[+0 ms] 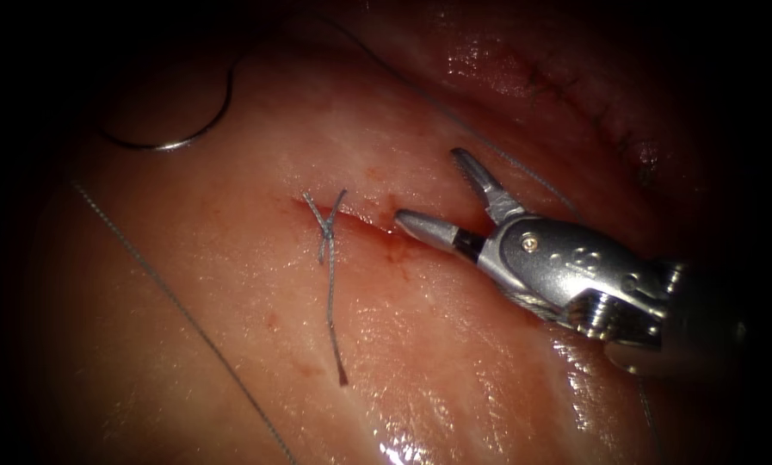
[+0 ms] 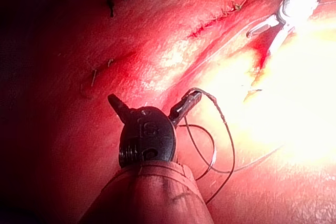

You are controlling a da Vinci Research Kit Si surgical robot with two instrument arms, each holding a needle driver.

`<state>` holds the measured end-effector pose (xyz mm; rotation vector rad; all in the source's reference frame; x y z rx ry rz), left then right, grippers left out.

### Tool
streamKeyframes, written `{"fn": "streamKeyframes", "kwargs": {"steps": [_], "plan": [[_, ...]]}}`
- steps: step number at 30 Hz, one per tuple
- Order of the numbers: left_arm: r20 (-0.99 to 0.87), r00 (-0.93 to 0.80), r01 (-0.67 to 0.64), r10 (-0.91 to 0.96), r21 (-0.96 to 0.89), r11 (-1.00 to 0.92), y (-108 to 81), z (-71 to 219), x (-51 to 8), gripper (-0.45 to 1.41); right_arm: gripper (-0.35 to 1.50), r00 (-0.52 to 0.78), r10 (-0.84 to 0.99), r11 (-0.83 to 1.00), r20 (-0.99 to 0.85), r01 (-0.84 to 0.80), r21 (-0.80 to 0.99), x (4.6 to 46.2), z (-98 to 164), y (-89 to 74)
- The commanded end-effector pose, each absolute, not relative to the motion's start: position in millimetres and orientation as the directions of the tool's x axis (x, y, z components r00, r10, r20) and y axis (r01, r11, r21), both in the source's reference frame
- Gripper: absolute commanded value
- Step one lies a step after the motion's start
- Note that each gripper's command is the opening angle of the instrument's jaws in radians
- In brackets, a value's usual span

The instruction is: Wound Closure

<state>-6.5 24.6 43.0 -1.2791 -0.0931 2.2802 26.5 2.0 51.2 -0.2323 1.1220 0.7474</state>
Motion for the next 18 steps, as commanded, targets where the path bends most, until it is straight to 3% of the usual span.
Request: {"fn": "streamKeyframes", "kwargs": {"steps": [1,7,18], "plan": [[-0.780,-0.408,-0.409,0.474,-0.308,-0.859,24.1,44.8,-8.2,1.23,1.30,0.223,0.424,0.740,-0.878,-0.644,0.194,27.0,51.8,1.5],[-0.797,-0.245,-0.368,0.552,-0.451,-0.813,19.7,51.7,-14.5,1.19,1.28,0.223,0.420,0.742,-0.880,-0.643,0.191,27.0,52.0,1.0],[-0.781,-0.199,-0.316,0.592,-0.520,-0.793,13.1,59.5,-19.6,1.14,1.28,0.226,0.412,0.745,-0.883,-0.641,0.184,27.5,52.4,1.0]]}}
